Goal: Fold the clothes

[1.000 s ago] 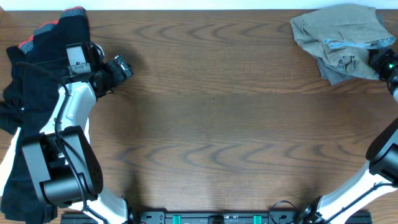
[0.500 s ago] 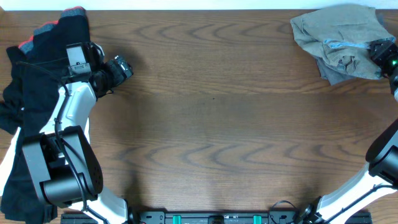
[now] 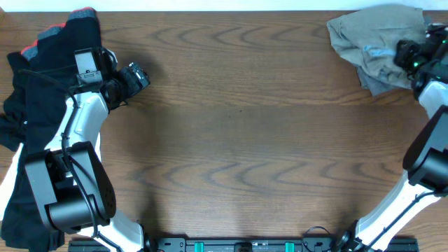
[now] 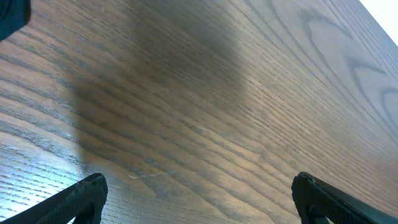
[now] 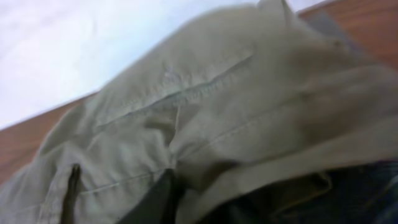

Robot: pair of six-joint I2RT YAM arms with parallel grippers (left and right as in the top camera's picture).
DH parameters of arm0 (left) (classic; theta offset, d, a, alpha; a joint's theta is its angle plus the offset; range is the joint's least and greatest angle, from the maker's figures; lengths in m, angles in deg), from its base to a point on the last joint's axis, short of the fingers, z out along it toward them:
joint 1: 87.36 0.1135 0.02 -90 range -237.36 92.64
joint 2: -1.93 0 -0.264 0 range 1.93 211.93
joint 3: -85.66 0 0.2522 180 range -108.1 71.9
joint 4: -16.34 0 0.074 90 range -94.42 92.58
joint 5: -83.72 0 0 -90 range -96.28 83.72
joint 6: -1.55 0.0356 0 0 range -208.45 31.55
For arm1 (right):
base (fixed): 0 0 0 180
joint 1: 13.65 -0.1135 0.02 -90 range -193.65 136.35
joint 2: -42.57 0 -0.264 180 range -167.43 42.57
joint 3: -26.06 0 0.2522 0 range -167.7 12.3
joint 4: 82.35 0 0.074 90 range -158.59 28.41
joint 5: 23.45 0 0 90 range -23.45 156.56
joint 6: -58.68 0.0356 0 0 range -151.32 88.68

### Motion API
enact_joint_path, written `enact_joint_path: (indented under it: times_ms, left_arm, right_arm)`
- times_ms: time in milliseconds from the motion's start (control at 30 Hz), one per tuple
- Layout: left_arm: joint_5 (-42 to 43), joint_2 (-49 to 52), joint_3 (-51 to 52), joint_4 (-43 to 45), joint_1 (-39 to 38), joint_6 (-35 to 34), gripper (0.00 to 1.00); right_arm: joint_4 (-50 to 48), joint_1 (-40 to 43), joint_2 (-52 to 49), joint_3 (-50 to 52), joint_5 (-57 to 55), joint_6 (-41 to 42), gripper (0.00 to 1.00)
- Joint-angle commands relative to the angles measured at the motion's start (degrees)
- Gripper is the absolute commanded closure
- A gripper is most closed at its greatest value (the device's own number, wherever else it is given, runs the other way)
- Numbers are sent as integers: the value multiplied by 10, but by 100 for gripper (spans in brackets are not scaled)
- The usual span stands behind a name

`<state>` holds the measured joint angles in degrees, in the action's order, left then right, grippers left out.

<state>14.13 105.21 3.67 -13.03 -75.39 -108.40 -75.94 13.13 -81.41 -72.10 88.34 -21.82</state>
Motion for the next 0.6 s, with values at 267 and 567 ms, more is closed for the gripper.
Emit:
enact_joint_path:
  times_ms: [267, 567]
  left_arm:
    - [-1, -2, -10, -1, 2, -7, 4]
    - [-1, -2, -10, -1, 2, -7, 4]
  right_arm:
    - [202, 9, -30, 0, -113, -74, 98]
    - [215, 49, -45, 0, -31, -91, 99]
